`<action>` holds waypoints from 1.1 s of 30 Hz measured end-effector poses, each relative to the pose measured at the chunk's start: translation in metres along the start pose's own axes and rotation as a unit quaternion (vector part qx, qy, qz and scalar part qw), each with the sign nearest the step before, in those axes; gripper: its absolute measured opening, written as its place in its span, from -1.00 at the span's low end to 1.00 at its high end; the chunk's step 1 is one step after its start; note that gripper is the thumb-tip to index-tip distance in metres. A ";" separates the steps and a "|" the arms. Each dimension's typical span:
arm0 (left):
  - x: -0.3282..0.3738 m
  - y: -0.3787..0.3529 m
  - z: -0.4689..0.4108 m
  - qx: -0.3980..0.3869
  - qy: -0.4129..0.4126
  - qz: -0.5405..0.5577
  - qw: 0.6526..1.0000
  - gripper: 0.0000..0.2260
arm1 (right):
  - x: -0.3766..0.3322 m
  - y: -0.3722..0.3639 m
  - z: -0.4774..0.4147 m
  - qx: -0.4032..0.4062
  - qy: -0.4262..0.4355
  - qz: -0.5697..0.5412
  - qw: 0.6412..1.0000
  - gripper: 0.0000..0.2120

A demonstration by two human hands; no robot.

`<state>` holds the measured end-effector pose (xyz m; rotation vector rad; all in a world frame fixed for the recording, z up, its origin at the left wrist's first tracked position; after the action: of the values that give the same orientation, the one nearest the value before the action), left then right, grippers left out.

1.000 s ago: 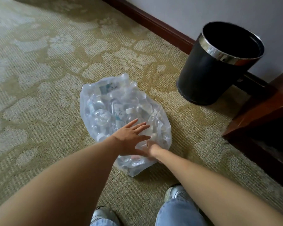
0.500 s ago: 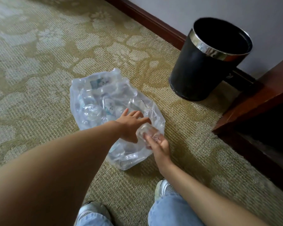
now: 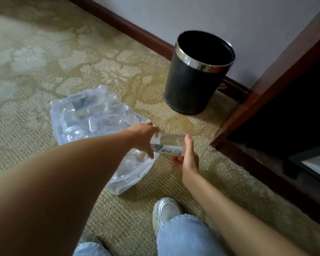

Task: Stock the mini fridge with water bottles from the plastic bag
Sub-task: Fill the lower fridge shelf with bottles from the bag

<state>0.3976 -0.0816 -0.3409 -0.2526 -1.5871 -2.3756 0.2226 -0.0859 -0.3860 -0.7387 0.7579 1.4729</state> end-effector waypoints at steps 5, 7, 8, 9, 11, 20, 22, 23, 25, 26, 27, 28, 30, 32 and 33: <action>0.039 0.037 0.031 0.058 -0.011 0.007 0.998 -0.39 | -0.034 0.025 0.026 -0.034 0.002 -0.005 0.999 -0.48; 0.056 0.058 0.050 0.071 -0.022 0.005 0.997 -0.44 | -0.047 0.034 0.041 -0.062 -0.011 -0.014 0.998 -0.45; 0.065 0.069 0.060 0.074 -0.025 0.008 0.997 -0.46 | -0.056 0.037 0.049 -0.076 -0.008 -0.016 0.997 -0.49; 0.073 0.081 0.071 0.080 -0.024 0.011 0.996 -0.47 | -0.068 0.040 0.057 -0.084 0.005 -0.018 0.996 -0.56; 0.088 0.106 0.093 0.107 -0.007 0.016 0.994 -0.48 | -0.099 0.044 0.077 -0.083 0.068 -0.007 0.994 -0.74; 0.132 0.155 0.203 0.179 0.110 0.263 0.942 -0.46 | -0.216 0.055 0.200 -0.214 0.339 0.210 0.892 -0.74; 0.136 0.157 0.228 0.193 0.123 0.292 0.929 -0.42 | -0.223 0.057 0.228 -0.251 0.360 0.325 0.838 -0.51; 0.139 0.158 0.238 0.198 0.126 0.294 0.927 -0.41 | -0.225 0.059 0.240 -0.256 0.376 0.394 0.799 -0.39; 0.142 0.160 0.255 0.204 0.128 0.285 0.928 -0.42 | -0.228 0.061 0.262 -0.230 0.417 0.532 0.700 -0.20; 0.144 0.160 0.262 0.207 0.130 0.281 0.928 -0.43 | -0.230 0.059 0.271 -0.207 0.436 0.588 0.648 -0.16; 0.145 0.161 0.268 0.209 0.131 0.275 0.929 -0.44 | -0.231 0.055 0.282 -0.187 0.452 0.632 0.601 -0.15; 0.146 0.162 0.273 0.209 0.130 0.266 0.932 -0.45 | -0.230 0.049 0.291 -0.169 0.464 0.662 0.564 -0.16; 0.150 0.166 0.281 0.207 0.129 0.225 0.943 -0.48 | -0.222 0.036 0.304 -0.134 0.490 0.685 0.522 -0.22; 0.152 0.170 0.288 0.215 0.140 0.137 0.957 -0.49 | -0.212 0.028 0.308 -0.112 0.513 0.663 0.533 -0.28; 0.152 0.172 0.291 0.228 0.148 0.088 0.958 -0.50 | -0.209 0.027 0.306 -0.112 0.509 0.645 0.558 -0.30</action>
<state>0.3068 0.1057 -0.0340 0.0553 -1.8149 -1.7547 0.2017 0.0427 -0.0379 -1.3877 2.4296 2.4113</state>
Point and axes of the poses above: each hand's wrist, its own z-axis away from the middle knuckle, its own y-axis out of the back of the hand, x = y × z, the point moved 6 cm from there along -z, towards the middle knuckle, and after that the axes turned 2 degrees about x, right-handed, at the moved point
